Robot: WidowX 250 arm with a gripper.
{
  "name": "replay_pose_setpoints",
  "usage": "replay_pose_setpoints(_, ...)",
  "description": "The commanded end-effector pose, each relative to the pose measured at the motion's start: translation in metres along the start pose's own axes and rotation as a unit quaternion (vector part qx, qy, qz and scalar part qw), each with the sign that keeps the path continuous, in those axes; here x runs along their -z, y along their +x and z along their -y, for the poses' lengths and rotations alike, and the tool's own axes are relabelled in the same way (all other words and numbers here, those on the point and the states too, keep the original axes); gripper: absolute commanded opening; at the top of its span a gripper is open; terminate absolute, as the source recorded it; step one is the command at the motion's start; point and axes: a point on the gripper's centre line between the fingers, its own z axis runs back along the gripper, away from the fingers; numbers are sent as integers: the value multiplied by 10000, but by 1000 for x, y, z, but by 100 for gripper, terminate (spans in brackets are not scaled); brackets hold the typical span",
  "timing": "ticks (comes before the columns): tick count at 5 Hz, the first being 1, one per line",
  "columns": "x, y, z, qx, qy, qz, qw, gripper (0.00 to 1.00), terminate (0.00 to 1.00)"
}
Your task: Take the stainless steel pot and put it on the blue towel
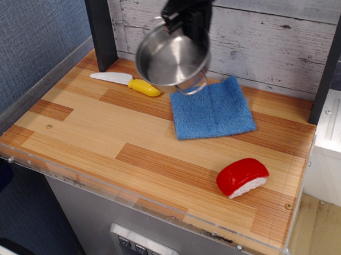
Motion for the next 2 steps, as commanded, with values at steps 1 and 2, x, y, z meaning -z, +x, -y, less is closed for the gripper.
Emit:
replay_pose_setpoints(1,4,-22,8,333,-56,-74,9994,0,0)
replay_pose_setpoints(2,16,-34,7,536,1,-131,9985,0,0)
